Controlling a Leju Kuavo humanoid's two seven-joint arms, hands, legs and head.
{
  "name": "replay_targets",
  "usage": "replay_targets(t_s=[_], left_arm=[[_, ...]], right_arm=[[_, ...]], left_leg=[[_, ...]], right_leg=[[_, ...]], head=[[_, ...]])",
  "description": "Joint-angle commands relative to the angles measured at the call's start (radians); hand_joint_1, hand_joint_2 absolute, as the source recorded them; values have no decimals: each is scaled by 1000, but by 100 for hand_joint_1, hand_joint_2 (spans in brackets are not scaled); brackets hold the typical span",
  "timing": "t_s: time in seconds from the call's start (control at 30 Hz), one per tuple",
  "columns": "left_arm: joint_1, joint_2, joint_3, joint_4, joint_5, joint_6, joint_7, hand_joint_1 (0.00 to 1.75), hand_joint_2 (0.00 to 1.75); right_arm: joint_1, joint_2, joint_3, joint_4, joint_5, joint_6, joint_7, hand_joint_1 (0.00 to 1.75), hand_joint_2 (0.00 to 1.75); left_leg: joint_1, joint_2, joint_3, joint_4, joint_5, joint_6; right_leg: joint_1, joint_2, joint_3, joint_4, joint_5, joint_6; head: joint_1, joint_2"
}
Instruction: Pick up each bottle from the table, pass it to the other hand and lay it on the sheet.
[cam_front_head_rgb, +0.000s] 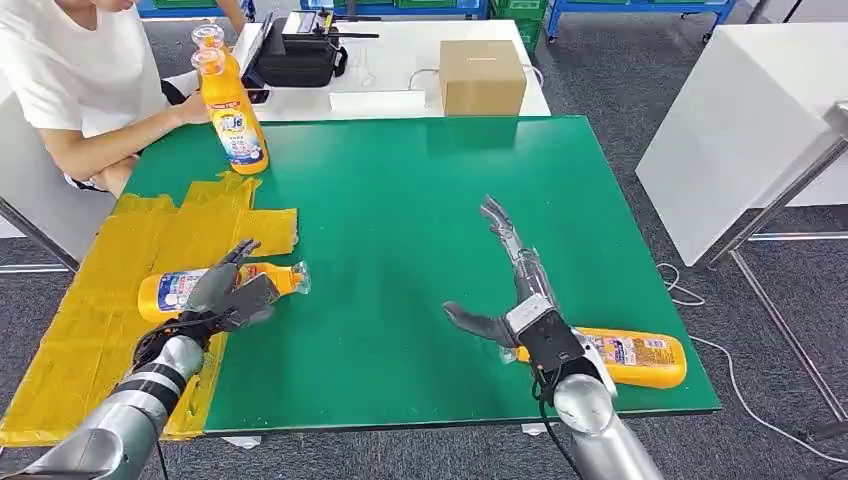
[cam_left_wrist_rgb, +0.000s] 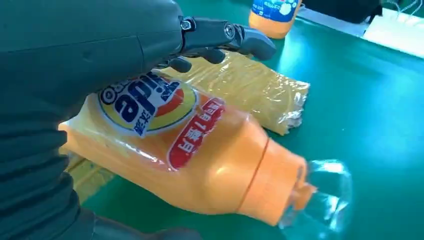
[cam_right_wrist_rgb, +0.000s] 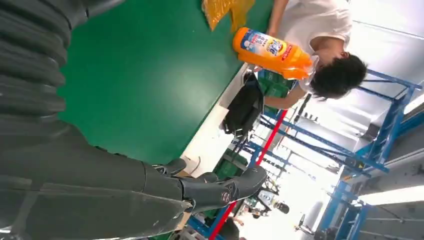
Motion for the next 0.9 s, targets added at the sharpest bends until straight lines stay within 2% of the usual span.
replay_targets(t_s=[0.03, 0.13, 0.17, 0.2, 0.27, 0.3, 0.33, 0.37, 0.5, 0.63, 0.73, 0.8, 0.9], left_arm=[[90, -49, 37, 22, 66, 7, -14, 0, 175], [151, -84, 87, -78, 248, -27, -159, 0, 175], [169, -91, 83, -113, 273, -25, -166, 0, 175], [190, -102, 89, -155, 314, -25, -195, 0, 175], [258, -121, 69, -307, 410, -41, -225, 0, 175], [291, -126, 54, -387, 444, -42, -227, 0, 175], [323, -131, 45, -466, 476, -45, -222, 0, 175], [353, -130, 32, -548, 504, -44, -201, 0, 175], [427, -115, 30, -734, 550, -22, -188, 0, 175], [439, -109, 34, -754, 554, -22, -183, 0, 175], [460, -114, 47, -791, 560, -11, -199, 0, 175], [471, -116, 48, -810, 563, -13, -198, 0, 175], [474, -116, 47, -816, 563, -14, -198, 0, 175]], right_arm=[[-62, 10, 19, 82, 1, 4, 7, 0, 175], [-45, -2, 14, 63, 24, -18, 5, 0, 175], [-40, -6, 12, 57, 32, -24, 4, 0, 175], [-36, -12, 14, 49, 65, -48, 1, 0, 175], [-19, -39, 23, 15, 215, -131, 11, 0, 175], [-11, -67, 37, -7, 325, -172, 28, 0, 175], [3, -87, 42, -32, 400, -196, 45, 0, 175], [9, -134, 64, -47, 524, -201, 89, 0, 175], [24, -269, 84, -65, 659, -139, 147, 0, 175], [29, -282, 67, -61, 656, -134, 141, 0, 175], [40, -360, 65, -73, 676, -78, 166, 0, 175], [51, -416, 48, -74, 664, -45, 163, 0, 175], [55, -425, 36, -74, 657, -39, 157, 0, 175]], left_leg=[[0, 4, 2, -2, -1, -1], [1, 8, 2, -3, -1, -2], [-1, 3, 3, -2, -1, -1], [0, 6, 2, -3, -1, -2], [0, 3, 1, -1, -1, -1], [1, 7, 1, -3, -2, -2], [0, 3, 0, -1, -1, -1], [0, 2, -1, 0, -1, -1], [0, 1, -6, 1, -1, 0], [1, 2, -9, 2, -2, -1], [1, 5, -9, 1, -4, -2], [0, 2, -11, 1, -2, 0], [1, 1, -11, 1, -3, -1]], right_leg=[[0, 3, 1, -2, 0, -1], [1, 6, 1, -4, 2, -1], [-1, 3, 2, -1, 0, 0], [0, 5, 1, -3, 1, -1], [0, 2, 0, -1, 0, 0], [2, 4, 0, -5, 1, -1], [0, 1, -1, -2, -1, 0], [0, 1, -2, -1, -1, 0], [0, 0, -7, 0, -1, 0], [1, 0, -10, -1, -1, 0], [2, 3, -10, -1, -2, -1], [0, 0, -12, 0, -1, 0], [1, -1, -11, -1, -2, 0]], head=[[0, 0], [0, 0], [0, 0], [0, 0], [0, 0], [0, 0], [0, 0], [0, 0], [0, 0], [1, 0], [0, 0], [0, 0], [0, 0]])
